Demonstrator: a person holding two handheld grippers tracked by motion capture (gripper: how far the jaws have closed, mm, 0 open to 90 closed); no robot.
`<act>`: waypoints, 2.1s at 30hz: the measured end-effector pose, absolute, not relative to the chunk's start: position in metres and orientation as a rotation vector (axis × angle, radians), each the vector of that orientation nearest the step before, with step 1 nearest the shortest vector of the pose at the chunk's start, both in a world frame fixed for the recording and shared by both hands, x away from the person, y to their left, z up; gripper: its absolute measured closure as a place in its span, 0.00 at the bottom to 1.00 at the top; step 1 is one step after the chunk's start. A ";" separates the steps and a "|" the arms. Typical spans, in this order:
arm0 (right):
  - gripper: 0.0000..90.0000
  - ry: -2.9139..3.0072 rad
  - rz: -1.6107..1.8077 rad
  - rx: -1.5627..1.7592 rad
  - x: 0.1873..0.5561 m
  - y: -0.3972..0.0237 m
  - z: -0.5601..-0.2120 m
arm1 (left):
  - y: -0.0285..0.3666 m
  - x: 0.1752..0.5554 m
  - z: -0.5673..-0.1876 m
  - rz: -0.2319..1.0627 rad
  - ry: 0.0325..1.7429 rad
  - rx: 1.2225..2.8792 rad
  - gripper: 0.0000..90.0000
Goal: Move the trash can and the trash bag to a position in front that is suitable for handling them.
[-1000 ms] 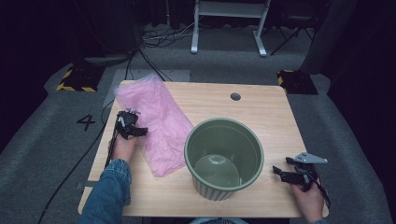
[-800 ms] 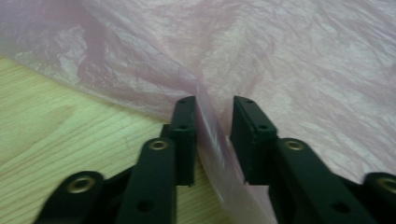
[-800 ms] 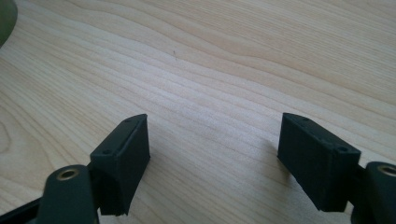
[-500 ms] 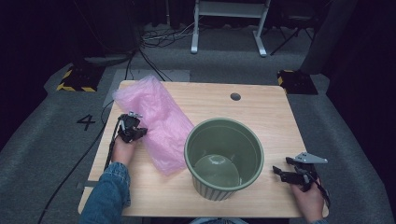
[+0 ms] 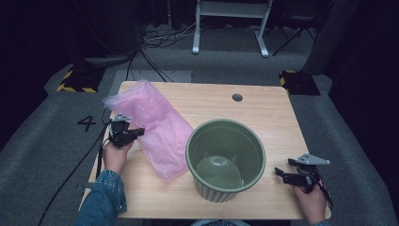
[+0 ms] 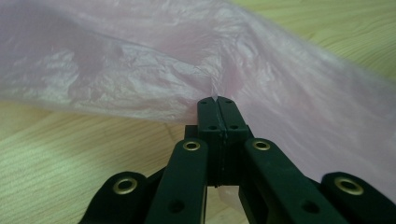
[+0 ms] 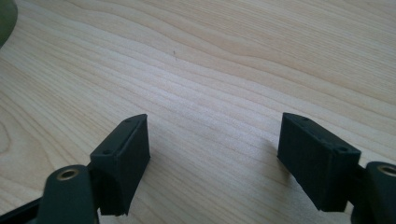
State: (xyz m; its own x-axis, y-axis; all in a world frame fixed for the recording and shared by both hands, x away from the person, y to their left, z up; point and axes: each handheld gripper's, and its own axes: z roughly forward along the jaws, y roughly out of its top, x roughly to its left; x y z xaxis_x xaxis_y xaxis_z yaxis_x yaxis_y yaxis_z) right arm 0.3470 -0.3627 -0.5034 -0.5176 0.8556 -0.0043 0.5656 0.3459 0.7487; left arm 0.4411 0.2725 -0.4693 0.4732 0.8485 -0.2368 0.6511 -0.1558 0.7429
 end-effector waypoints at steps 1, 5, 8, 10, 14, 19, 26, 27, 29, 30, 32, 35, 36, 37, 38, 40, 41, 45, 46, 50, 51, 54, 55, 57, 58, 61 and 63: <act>0.28 2.217 0.995 1.248 0.347 -0.363 -0.503 | 0.273 0.439 -0.466 0.296 1.241 1.878 1.00; 0.28 2.218 0.995 1.247 0.347 -0.363 -0.503 | 0.271 0.431 -0.451 0.300 1.185 1.843 1.00; 0.28 2.217 0.995 1.248 0.347 -0.363 -0.503 | 0.270 0.427 -0.443 0.308 1.158 1.828 1.00; 0.28 2.218 0.995 1.248 0.347 -0.363 -0.503 | 0.270 0.424 -0.437 0.309 1.139 1.815 1.00; 0.28 2.218 0.995 1.248 0.347 -0.363 -0.503 | 0.270 0.420 -0.428 0.309 1.112 1.794 1.00; 0.28 2.214 0.994 1.250 0.347 -0.362 -0.503 | 0.267 0.414 -0.414 0.314 1.070 1.799 1.00; 0.28 2.214 0.993 1.250 0.347 -0.361 -0.503 | 0.262 0.400 -0.392 0.361 0.998 1.803 1.00; 0.28 2.214 0.993 1.250 0.347 -0.361 -0.503 | 0.262 0.400 -0.392 0.361 0.998 1.803 1.00; 0.28 2.215 0.992 1.250 0.347 -0.361 -0.503 | 0.261 0.397 -0.386 0.367 0.981 1.797 1.00; 0.28 2.215 0.992 1.252 0.347 -0.361 -0.503 | 0.261 0.397 -0.386 0.367 0.981 1.797 1.00; 0.28 2.215 0.992 1.250 0.347 -0.361 -0.503 | 0.261 0.394 -0.379 0.368 0.965 1.783 1.00; 0.28 2.215 0.992 1.252 0.347 -0.361 -0.503 | 0.260 0.391 -0.371 0.382 0.949 1.777 1.00; 0.28 2.215 0.992 1.252 0.347 -0.361 -0.503 | 0.260 0.391 -0.371 0.382 0.949 1.777 1.00; 0.28 2.215 0.992 1.252 0.347 -0.361 -0.503 | 0.260 0.390 -0.368 0.384 0.945 1.774 1.00; 0.28 2.215 0.992 1.252 0.347 -0.361 -0.503 | 0.260 0.388 -0.362 0.386 0.932 1.770 1.00; 0.28 2.215 0.992 1.252 0.347 -0.361 -0.503 | 0.260 0.387 -0.359 0.385 0.928 1.769 1.00; 0.28 2.215 0.992 1.252 0.347 -0.361 -0.503 | 0.260 0.386 -0.357 0.387 0.923 1.767 1.00; 0.28 2.215 0.992 1.252 0.347 -0.361 -0.503 | 0.259 0.380 -0.344 0.379 0.903 1.748 1.00; 0.28 2.215 0.992 1.252 0.347 -0.361 -0.503 | 0.259 0.379 -0.341 0.382 0.901 1.747 1.00; 0.28 2.215 0.992 1.252 0.347 -0.361 -0.503 | 0.258 0.375 -0.332 0.401 0.888 1.743 1.00; 0.28 2.215 0.992 1.252 0.347 -0.361 -0.503 | 0.258 0.374 -0.330 0.409 0.886 1.740 1.00; 0.28 2.215 0.992 1.252 0.347 -0.361 -0.503 | 0.258 0.370 -0.324 0.445 0.873 1.716 1.00; 0.28 2.215 0.992 1.252 0.347 -0.361 -0.503 | 0.258 0.369 -0.323 0.451 0.870 1.706 1.00; 0.28 2.215 0.992 1.252 0.347 -0.361 -0.503 | 0.258 0.368 -0.319 0.453 0.867 1.693 1.00; 0.28 2.215 0.992 1.252 0.347 -0.361 -0.503 | 0.257 0.367 -0.318 0.453 0.866 1.690 1.00; 0.28 2.215 0.992 1.252 0.347 -0.361 -0.503 | 0.256 0.366 -0.312 0.461 0.859 1.684 1.00; 0.28 2.215 0.992 1.252 0.347 -0.361 -0.503 | 0.255 0.364 -0.307 0.467 0.853 1.677 1.00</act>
